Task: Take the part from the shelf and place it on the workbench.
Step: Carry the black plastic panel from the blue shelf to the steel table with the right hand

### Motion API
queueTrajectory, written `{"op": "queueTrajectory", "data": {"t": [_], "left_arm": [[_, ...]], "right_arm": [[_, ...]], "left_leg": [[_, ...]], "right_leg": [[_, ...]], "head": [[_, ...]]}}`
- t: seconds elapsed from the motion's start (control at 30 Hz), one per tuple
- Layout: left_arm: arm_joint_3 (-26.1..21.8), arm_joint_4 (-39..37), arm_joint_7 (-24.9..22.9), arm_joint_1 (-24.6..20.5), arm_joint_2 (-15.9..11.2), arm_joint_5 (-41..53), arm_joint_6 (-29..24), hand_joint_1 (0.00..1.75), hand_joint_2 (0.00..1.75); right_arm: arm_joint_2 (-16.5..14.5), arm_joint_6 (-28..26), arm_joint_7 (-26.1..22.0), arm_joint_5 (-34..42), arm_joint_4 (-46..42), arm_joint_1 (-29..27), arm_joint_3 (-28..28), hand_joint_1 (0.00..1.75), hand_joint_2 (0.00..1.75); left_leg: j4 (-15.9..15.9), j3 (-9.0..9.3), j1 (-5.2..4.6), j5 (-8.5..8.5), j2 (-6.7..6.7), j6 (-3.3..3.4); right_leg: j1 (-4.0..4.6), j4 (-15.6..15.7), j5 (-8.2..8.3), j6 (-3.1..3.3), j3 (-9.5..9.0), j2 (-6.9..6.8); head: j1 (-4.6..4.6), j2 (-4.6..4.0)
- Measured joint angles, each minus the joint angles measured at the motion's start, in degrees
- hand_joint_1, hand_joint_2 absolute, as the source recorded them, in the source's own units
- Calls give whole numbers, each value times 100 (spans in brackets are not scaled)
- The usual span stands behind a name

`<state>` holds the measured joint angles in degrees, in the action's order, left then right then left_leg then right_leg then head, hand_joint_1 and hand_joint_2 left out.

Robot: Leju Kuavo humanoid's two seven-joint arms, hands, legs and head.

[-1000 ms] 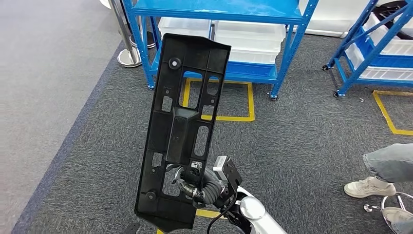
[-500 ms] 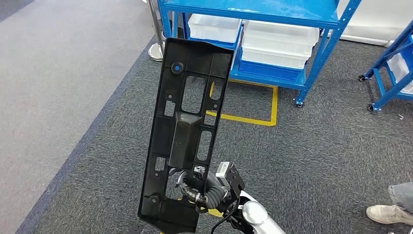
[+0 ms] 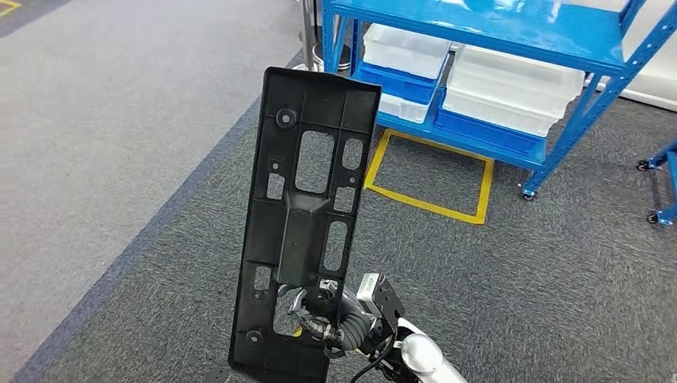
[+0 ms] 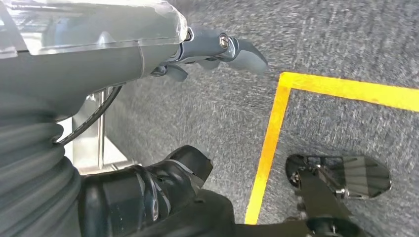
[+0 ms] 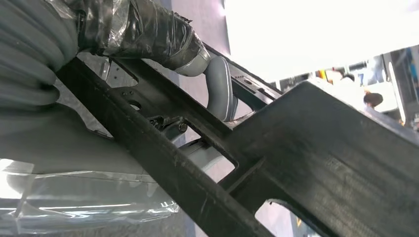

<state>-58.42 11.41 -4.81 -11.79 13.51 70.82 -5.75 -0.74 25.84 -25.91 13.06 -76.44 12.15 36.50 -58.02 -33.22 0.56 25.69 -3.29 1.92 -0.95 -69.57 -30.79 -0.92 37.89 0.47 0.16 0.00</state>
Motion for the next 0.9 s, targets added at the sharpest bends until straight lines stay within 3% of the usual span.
{"op": "queueTrajectory", "data": {"t": [0.07, 0.13, 0.2, 0.27, 0.33, 0.4, 0.43, 0.47, 0.53, 0.6, 0.63, 0.7, 0.73, 0.8, 0.83, 0.9], "left_arm": [[-7, 0, 17, -4, 5, -52, -18, 0, 175], [-17, 0, 45, -11, 8, -111, -35, 0, 175], [-39, 1, 71, 6, 4, -170, -63, 0, 175], [-67, 2, 76, 25, -3, -211, -94, 0, 175], [-93, 2, 76, 23, -5, -228, -109, 0, 175], [-122, 1, 77, 28, -5, -232, -109, 0, 175], [-133, 1, 77, 39, -5, -232, -109, 0, 175], [-140, 1, 77, 50, -5, -232, -109, 0, 175], [-147, 2, 75, 58, -5, -238, -109, 0, 175], [-154, 2, 73, 47, -6, -256, -108, 0, 175], [-158, 2, 73, 47, -8, -267, -105, 0, 175], [-169, 2, 73, 69, -15, -287, -101, 0, 175], [-175, 2, 75, 86, -16, -294, -99, 0, 175], [-181, 2, 79, 99, -15, -299, -101, 0, 175], [-181, 2, 80, 98, -13, -294, -102, 0, 175], [-181, 2, 74, 96, -13, -277, -100, 0, 175]], "right_arm": [[-5, 55, 2, -4, 13, 49, 0, 175, 175], [-29, 147, 14, 30, 43, 108, 0, 175, 175], [-95, 245, 42, 103, 75, 175, 1, 175, 175], [-191, 293, 73, 145, 102, 261, 2, 175, 175], [-264, 299, 93, 150, 126, 328, 3, 175, 175], [-298, 299, 103, 149, 158, 349, 5, 175, 175], [-307, 299, 106, 148, 177, 351, 5, 175, 175], [-320, 299, 108, 148, 192, 354, 6, 175, 175], [-351, 299, 108, 148, 204, 371, 8, 175, 175], [-386, 298, 107, 148, 209, 399, 11, 175, 175], [-404, 298, 107, 148, 217, 412, 14, 175, 175], [-453, 290, 112, 148, 244, 435, 33, 175, 175], [-478, 283, 116, 150, 259, 452, 49, 175, 175], [-511, 252, 119, 145, 280, 499, 102, 175, 175], [-511, 214, 117, 121, 293, 518, 132, 175, 175], [-496, 101, 102, 11, 317, 532, 196, 175, 175]], "left_leg": [[-68, -49, -1, 18, -139, -49], [-100, -122, 9, 2, -253, -127], [-85, -171, 34, -30, -344, -209], [-247, -267, 25, 76, -160, -273], [-838, -543, 14, 406, 151, -321], [-1522, -863, 21, 686, 265, -351], [-1653, -918, 22, 694, 284, -355], [-1545, -850, 21, 590, 300, -347], [-809, -442, 0, 236, 429, -287], [-170, -99, -56, 40, 601, -200], [-46, -41, -81, 27, 642, -165], [2, -46, -84, 11, 550, -110], [36, -35, -69, -13, 496, -84], [100, -7, -28, -69, 399, -22], [107, -13, -21, -84, 349, -6], [95, -29, -17, -94, 229, 10]], "right_leg": [[-35, 670, 251, 19, -322, 272], [-32, 890, 264, 47, -400, 436], [-25, 926, 298, 105, -398, 327], [-44, 983, 334, 183, -421, 187], [-35, 1016, 346, 235, -432, 22], [-9, 1017, 338, 257, -429, -157], [1, 1016, 335, 261, -429, -238], [10, 1015, 332, 262, -431, -310], [28, 1015, 324, 256, -447, -429], [59, 1011, 309, 227, -461, -528], [70, 1011, 305, 206, -467, -573], [84, 1024, 298, 156, -484, -658], [79, 1005, 273, 125, -486, -623], [67, 704, 59, 75, -365, -383], [51, 379, -121, 60, -222, -228], [42, -334, -416, 45, 119, -90]], "head": [[-1, 0], [-2, 0], [-1, 0], [-20, 0], [-45, 0], [-50, 0], [-51, 0], [-51, 0], [-51, 0], [-50, 0], [-50, 0], [-48, 0], [-46, 0], [-39, 0], [-37, 0], [-36, 0]]}}
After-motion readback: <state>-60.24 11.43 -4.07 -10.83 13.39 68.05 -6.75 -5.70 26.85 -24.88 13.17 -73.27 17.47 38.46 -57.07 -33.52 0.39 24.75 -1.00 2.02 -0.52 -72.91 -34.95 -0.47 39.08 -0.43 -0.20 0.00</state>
